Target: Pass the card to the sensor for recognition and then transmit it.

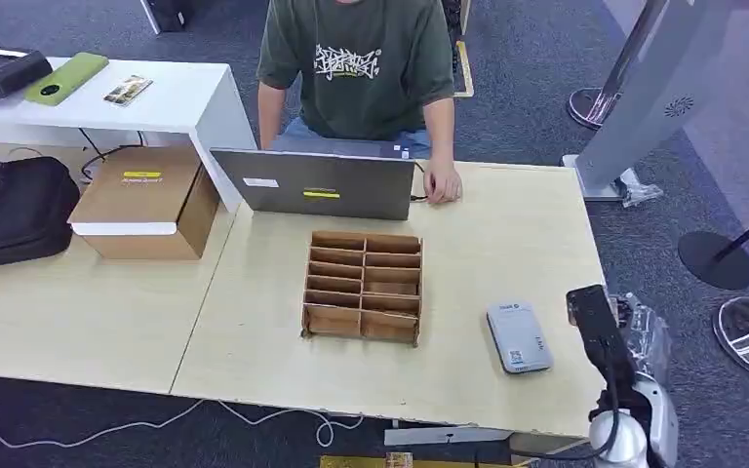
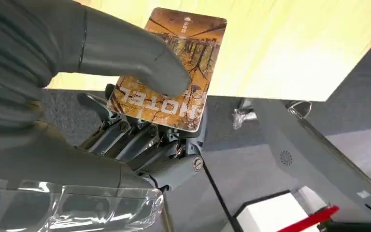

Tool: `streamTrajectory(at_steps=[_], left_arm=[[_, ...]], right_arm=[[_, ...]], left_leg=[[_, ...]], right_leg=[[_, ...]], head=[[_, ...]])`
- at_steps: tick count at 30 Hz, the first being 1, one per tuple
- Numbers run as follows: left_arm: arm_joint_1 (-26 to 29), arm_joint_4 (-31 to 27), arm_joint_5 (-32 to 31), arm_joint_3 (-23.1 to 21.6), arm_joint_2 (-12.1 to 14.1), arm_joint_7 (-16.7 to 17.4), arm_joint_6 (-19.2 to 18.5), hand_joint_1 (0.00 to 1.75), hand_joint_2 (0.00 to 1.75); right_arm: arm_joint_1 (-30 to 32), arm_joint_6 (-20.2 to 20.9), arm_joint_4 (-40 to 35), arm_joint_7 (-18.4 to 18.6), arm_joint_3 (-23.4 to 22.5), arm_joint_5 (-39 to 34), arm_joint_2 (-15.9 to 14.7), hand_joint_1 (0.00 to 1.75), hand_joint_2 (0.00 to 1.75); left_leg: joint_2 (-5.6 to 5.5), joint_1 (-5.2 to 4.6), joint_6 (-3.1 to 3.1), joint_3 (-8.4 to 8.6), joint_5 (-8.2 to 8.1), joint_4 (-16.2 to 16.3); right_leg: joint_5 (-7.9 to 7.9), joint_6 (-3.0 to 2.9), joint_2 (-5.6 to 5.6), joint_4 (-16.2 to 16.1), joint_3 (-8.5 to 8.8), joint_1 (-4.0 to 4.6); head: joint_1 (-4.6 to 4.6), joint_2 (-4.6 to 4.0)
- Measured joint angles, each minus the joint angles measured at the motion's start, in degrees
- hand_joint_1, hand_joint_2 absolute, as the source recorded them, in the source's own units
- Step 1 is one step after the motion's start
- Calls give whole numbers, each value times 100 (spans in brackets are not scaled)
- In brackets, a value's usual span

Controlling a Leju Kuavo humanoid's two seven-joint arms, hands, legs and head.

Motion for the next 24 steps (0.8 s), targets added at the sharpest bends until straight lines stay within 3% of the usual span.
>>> streamTrajectory(at_steps=[13,24], left_arm=[[-3,0,-206,0,31,0,-4,0,0],[-29,0,-494,0,153,2,17,0,0]], right_arm=[[-381,179,1017,184,61,-105,-2,175,175],[-923,256,2163,302,18,-203,-238,175,175]], left_leg=[[0,0,0,1,0,0],[2,0,0,4,0,1]], right_leg=[[0,0,1,0,0,0],[0,0,4,0,1,0]], head=[[2,0],[2,0]])
